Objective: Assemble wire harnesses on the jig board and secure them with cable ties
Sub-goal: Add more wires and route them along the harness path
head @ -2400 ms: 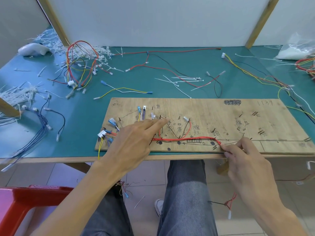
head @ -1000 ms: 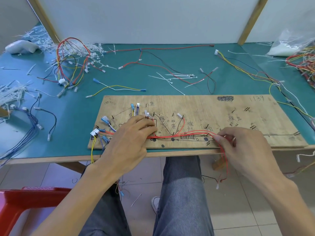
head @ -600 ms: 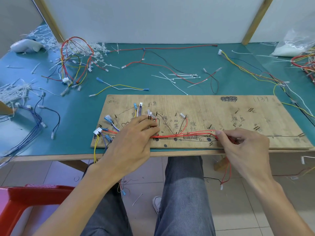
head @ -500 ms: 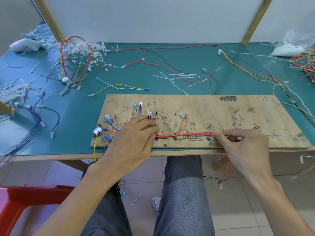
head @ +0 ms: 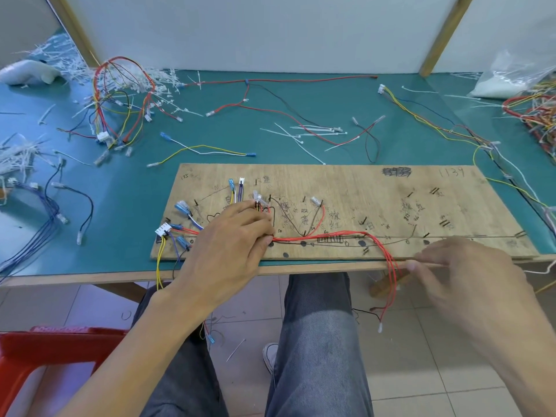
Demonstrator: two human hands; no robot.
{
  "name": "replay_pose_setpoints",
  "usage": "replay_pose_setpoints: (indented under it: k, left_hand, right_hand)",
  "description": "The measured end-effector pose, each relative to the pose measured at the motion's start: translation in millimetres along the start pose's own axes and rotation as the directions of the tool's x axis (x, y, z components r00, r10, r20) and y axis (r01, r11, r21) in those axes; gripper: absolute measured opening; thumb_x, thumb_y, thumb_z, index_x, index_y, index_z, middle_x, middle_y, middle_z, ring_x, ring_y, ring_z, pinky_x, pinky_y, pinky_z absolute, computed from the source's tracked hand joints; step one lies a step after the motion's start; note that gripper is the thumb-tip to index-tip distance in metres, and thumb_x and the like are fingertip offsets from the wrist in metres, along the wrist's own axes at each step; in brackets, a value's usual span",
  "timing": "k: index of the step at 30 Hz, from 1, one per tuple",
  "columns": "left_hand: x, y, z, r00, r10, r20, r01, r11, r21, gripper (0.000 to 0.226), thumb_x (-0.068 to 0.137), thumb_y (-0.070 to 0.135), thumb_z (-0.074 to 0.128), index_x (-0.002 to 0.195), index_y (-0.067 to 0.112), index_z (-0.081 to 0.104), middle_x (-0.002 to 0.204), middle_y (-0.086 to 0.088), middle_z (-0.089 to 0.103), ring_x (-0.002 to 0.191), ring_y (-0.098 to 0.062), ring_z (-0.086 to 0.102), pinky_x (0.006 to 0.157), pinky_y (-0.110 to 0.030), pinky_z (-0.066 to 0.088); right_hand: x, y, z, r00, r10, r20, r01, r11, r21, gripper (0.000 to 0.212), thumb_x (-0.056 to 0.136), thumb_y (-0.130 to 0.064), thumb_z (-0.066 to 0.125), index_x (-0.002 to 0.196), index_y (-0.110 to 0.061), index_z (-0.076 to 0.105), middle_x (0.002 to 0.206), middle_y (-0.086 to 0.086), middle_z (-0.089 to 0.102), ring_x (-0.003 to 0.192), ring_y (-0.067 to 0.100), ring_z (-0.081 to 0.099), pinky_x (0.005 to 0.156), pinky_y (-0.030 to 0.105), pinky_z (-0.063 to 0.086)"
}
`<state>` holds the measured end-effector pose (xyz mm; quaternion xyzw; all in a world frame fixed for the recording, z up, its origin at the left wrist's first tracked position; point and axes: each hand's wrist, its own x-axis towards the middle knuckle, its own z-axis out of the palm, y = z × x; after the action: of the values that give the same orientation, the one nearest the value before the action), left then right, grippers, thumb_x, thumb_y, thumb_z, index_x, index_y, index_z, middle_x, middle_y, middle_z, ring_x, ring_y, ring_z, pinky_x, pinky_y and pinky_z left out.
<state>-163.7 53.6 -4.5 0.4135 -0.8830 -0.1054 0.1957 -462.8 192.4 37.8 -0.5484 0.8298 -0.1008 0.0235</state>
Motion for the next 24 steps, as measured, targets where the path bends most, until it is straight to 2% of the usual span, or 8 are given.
replay_pose_setpoints:
  k: [1,2,4,8,13,17,20,24]
  left_hand:
    - [0,0,0,1.000,-0.003,0.001,0.003,1.000,0.002,0.012,0.097,0.019,0.069,0.104,0.016,0.077,0.120,0.004,0.073,0.132,-0.024,0.055,0.112,-0.029,0.037]
    - [0,0,0,1.000,-0.004,0.001,0.004,1.000,0.002,0.011,0.097,0.019,0.070,0.104,0.015,0.077,0.119,0.004,0.073,0.132,-0.024,0.055,0.112,-0.028,0.036]
    - [0,0,0,1.000,-0.004,0.003,0.004,1.000,0.004,0.011,0.097,0.018,0.070,0.104,0.015,0.077,0.119,0.004,0.073,0.132,-0.024,0.056,0.112,-0.029,0.037]
    - [0,0,0,1.000,-0.001,0.006,0.001,1.000,-0.002,0.009,0.097,0.019,0.070,0.103,0.016,0.076,0.119,0.005,0.073,0.132,-0.024,0.055,0.111,-0.026,0.035]
    - [-1,-1,1,1.000,-0.023,0.001,0.023,0.999,-0.031,0.012,0.099,0.023,0.066,0.106,0.019,0.075,0.121,0.009,0.071,0.136,-0.020,0.052,0.110,-0.029,0.040]
    - [-1,-1,3,1.000,-0.030,0.008,0.031,0.999,-0.029,0.018,0.099,0.029,0.064,0.110,0.020,0.074,0.123,0.009,0.070,0.137,-0.019,0.051,0.112,-0.034,0.042]
    - [-1,-1,2,0.999,-0.036,0.002,0.036,0.999,-0.035,0.017,0.099,0.029,0.064,0.110,0.021,0.074,0.123,0.009,0.070,0.137,-0.018,0.050,0.112,-0.035,0.043]
    - [-1,0,2,0.999,-0.048,0.008,0.048,0.998,-0.041,0.016,0.098,0.030,0.065,0.108,0.021,0.074,0.120,0.010,0.070,0.136,-0.017,0.050,0.109,-0.036,0.046]
  right_hand:
    - [1,-5,-1,0.998,-0.036,-0.053,0.036,0.999,0.006,0.014,0.091,-0.051,0.069,0.086,-0.040,0.076,0.103,-0.010,0.072,0.098,0.032,0.069,0.071,0.039,0.052]
    - [4,-14,0,0.990,-0.080,-0.113,0.084,0.996,0.033,0.021,0.091,-0.051,0.067,0.096,-0.034,0.079,0.105,-0.008,0.072,0.100,0.031,0.069,0.074,0.041,0.054]
    - [15,-31,9,0.971,-0.158,-0.177,0.184,0.973,0.141,0.022,0.094,-0.044,0.071,0.103,-0.026,0.081,0.104,-0.006,0.072,0.100,0.027,0.068,0.080,0.042,0.056]
    - [40,-47,31,0.979,-0.186,-0.078,0.200,0.947,0.252,0.004,0.093,-0.028,0.079,0.093,-0.026,0.082,0.091,-0.012,0.070,0.088,0.021,0.067,0.078,0.043,0.056]
    - [54,-41,33,0.971,-0.238,-0.028,0.237,0.936,0.261,0.007,0.089,-0.032,0.082,0.082,-0.032,0.078,0.076,-0.017,0.063,0.072,0.009,0.060,0.070,0.040,0.055]
    - [75,-46,19,0.935,-0.331,0.125,0.328,0.943,0.047,0.014,0.087,-0.045,0.081,0.081,-0.036,0.071,0.071,-0.017,0.065,0.077,0.013,0.061,0.062,0.033,0.046]
    - [77,-52,18,0.938,-0.329,0.106,0.342,0.928,-0.145,0.013,0.090,-0.048,0.075,0.085,-0.036,0.072,0.080,-0.014,0.061,0.086,0.026,0.065,0.064,0.033,0.037]
    - [73,-56,16,0.940,-0.337,0.051,0.335,0.886,-0.321,0.014,0.089,-0.052,0.073,0.090,-0.039,0.078,0.077,-0.006,0.053,0.084,0.029,0.067,0.061,0.032,0.032]
